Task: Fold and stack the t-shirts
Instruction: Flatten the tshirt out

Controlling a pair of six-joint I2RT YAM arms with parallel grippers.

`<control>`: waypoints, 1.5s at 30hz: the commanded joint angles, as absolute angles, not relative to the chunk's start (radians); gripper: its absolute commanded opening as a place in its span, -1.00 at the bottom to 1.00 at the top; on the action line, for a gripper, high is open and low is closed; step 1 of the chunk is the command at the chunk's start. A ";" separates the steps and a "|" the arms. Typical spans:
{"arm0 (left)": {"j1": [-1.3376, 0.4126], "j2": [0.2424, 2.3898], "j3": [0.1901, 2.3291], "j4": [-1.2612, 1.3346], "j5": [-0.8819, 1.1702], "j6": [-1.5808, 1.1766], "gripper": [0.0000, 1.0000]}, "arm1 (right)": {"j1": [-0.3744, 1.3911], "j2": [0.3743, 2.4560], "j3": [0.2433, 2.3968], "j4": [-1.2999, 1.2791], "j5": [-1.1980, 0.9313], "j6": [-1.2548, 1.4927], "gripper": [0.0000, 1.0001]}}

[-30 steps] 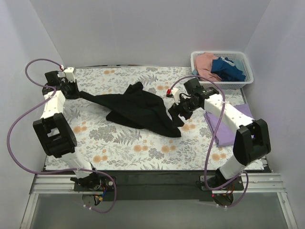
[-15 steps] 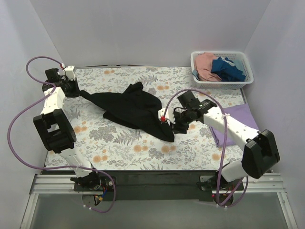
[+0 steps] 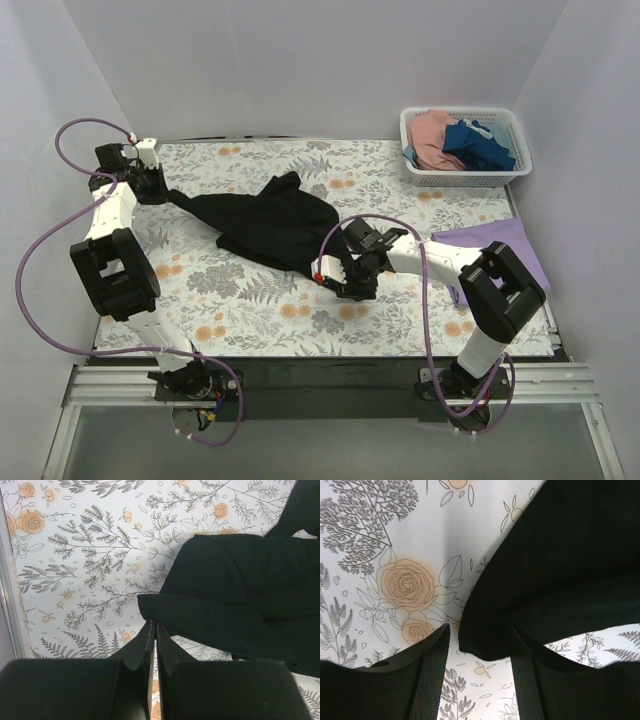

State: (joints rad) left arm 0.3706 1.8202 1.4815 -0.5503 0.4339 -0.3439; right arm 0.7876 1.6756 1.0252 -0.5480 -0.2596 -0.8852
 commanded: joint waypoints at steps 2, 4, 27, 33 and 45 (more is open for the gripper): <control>0.367 1.798 1.493 -0.555 0.448 -0.334 -1.00 | 0.793 1.707 1.002 -0.485 -0.226 -0.870 0.07; 0.368 1.796 1.490 -0.554 0.445 -0.342 -1.00 | 0.793 1.718 0.982 -0.468 -0.206 -0.868 -0.27; 0.433 1.711 2.102 -0.214 0.556 -0.586 -1.00 | 0.566 1.712 2.161 -0.456 0.205 -0.738 -0.97; 0.508 1.459 1.810 0.093 0.361 -0.670 -1.00 | 0.572 1.582 2.074 -0.305 0.261 -0.749 -0.97; 0.609 0.953 1.462 0.376 0.177 -0.574 -1.00 | 0.657 1.185 1.879 -0.247 0.229 -0.735 -0.97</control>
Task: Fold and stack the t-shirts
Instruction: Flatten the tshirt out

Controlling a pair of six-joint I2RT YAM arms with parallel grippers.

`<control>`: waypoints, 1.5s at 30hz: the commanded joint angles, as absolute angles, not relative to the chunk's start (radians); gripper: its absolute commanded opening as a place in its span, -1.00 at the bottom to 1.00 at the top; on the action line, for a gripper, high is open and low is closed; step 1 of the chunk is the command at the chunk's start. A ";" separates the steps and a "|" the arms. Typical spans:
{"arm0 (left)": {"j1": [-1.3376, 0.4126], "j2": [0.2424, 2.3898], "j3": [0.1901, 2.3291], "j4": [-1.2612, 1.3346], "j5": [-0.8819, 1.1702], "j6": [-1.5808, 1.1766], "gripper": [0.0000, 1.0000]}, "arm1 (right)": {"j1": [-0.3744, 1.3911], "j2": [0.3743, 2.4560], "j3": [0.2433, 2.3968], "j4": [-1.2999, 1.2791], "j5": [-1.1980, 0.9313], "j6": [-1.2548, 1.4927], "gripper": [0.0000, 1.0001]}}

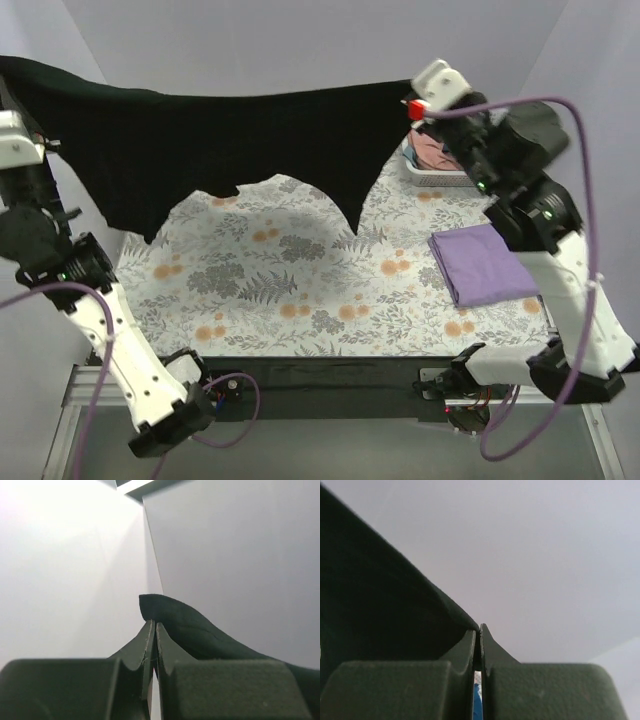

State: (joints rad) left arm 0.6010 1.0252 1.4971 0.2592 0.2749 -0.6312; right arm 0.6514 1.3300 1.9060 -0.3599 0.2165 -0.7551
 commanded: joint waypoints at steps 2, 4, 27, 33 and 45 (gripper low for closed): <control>0.609 0.933 1.471 0.374 0.158 -0.560 -1.00 | 0.660 1.140 1.846 -0.249 0.201 -0.726 -0.97; 0.607 0.933 1.517 0.358 0.132 -0.540 -1.00 | 0.660 1.089 1.810 -0.250 0.160 -0.727 -0.97; 0.335 1.339 1.217 0.222 0.310 -0.236 -1.00 | 0.477 1.466 1.304 0.124 0.126 -0.833 -0.97; 0.209 1.720 1.323 0.321 0.143 -0.201 -1.00 | 0.416 1.817 1.396 0.228 0.133 -0.867 -0.97; 0.169 2.315 2.055 0.029 0.161 -0.395 -0.05 | 0.397 2.189 1.820 0.077 0.259 -0.827 0.42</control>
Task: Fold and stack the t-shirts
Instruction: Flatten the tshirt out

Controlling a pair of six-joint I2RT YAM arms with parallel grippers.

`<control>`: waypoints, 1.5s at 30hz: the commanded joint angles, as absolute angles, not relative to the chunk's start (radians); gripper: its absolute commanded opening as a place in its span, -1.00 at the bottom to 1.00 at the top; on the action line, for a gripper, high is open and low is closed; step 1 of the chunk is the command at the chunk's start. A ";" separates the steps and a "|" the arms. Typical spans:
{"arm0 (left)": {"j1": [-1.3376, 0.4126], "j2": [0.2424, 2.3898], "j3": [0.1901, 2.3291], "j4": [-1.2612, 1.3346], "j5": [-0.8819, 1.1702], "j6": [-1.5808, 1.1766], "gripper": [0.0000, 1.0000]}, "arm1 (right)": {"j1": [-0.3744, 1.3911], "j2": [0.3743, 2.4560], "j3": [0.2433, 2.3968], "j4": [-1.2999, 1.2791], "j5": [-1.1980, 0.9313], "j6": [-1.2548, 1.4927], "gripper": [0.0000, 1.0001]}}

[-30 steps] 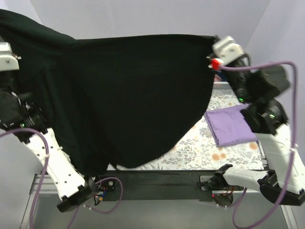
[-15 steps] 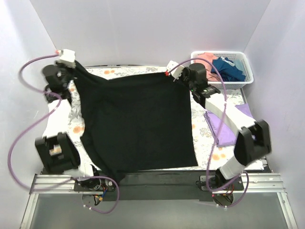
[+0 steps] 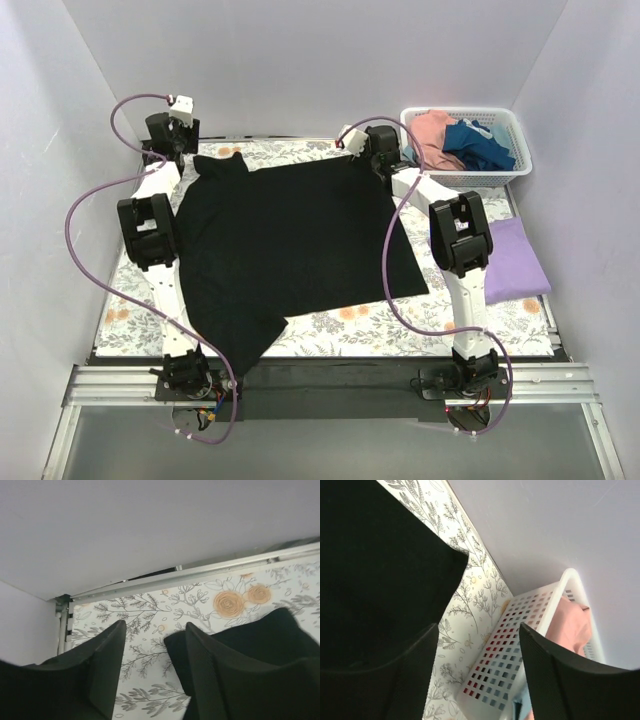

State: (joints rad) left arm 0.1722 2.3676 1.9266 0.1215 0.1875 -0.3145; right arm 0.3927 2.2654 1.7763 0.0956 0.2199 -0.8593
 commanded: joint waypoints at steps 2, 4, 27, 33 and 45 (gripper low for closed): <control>0.175 2.278 2.024 -0.029 0.149 -0.405 0.04 | 0.396 2.140 1.772 0.058 0.247 -0.813 0.49; 0.189 2.183 1.915 -0.064 0.164 -0.416 0.06 | 0.396 2.067 1.706 0.002 0.207 -0.779 0.59; 0.293 2.158 1.626 -0.733 0.187 -0.416 -0.35 | 0.403 1.867 1.428 -0.681 -0.158 -0.752 0.97; 0.296 2.406 1.926 -0.764 0.026 -0.384 -0.49 | 0.402 1.956 1.448 -0.677 -0.135 -0.739 0.97; 0.256 2.236 2.022 -0.552 0.195 -0.308 0.06 | 0.403 2.068 1.760 -0.701 -0.138 -0.641 0.97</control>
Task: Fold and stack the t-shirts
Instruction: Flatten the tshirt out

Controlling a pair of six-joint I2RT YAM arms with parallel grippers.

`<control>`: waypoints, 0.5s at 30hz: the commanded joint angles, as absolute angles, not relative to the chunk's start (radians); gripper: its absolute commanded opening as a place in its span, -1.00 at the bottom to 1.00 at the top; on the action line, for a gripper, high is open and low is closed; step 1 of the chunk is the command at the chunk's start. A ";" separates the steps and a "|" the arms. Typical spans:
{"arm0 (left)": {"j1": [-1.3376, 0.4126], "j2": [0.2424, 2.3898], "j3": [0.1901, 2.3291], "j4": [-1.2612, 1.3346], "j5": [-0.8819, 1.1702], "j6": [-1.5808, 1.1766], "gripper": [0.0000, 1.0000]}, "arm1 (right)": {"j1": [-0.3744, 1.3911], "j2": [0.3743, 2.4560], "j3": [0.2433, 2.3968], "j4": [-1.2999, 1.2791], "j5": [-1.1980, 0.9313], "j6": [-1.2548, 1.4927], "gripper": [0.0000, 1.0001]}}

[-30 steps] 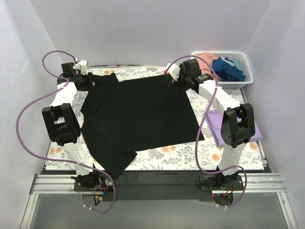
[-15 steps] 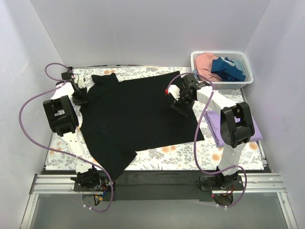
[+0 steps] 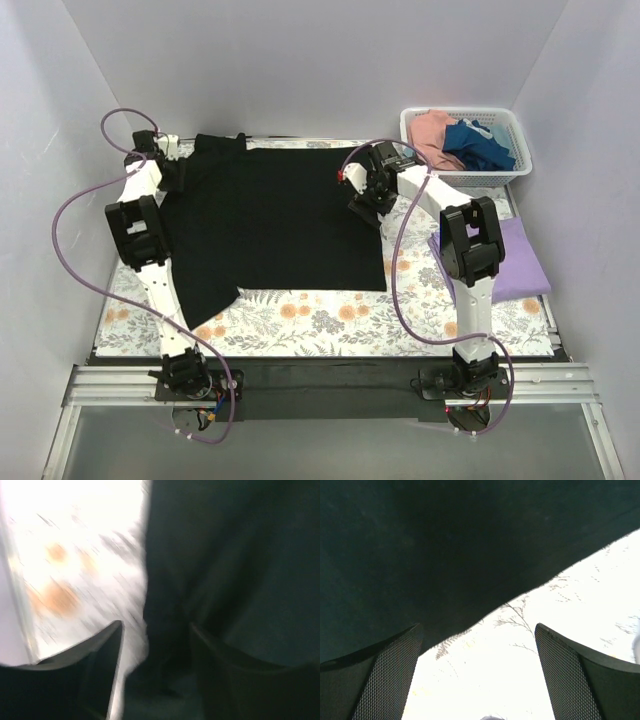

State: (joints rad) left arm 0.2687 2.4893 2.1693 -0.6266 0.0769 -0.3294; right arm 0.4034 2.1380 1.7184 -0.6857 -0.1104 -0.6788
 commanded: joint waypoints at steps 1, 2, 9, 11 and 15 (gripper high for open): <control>0.259 2.188 1.991 -0.572 0.227 -0.305 0.16 | 0.408 2.047 1.746 -0.706 -0.149 -0.640 0.97; 0.262 2.151 1.973 -0.589 0.257 -0.304 0.20 | 0.414 2.002 1.697 -0.710 -0.159 -0.640 0.97; 0.345 1.924 1.811 -0.824 0.492 -0.212 0.33 | 0.494 1.810 1.429 -0.730 -0.198 -0.709 0.82; 0.351 1.840 1.662 -0.815 0.503 -0.172 0.32 | 0.508 1.804 1.399 -0.732 -0.212 -0.701 0.71; 0.351 1.761 1.479 -0.793 0.500 -0.163 0.22 | 0.522 1.828 1.350 -0.727 -0.215 -0.692 0.21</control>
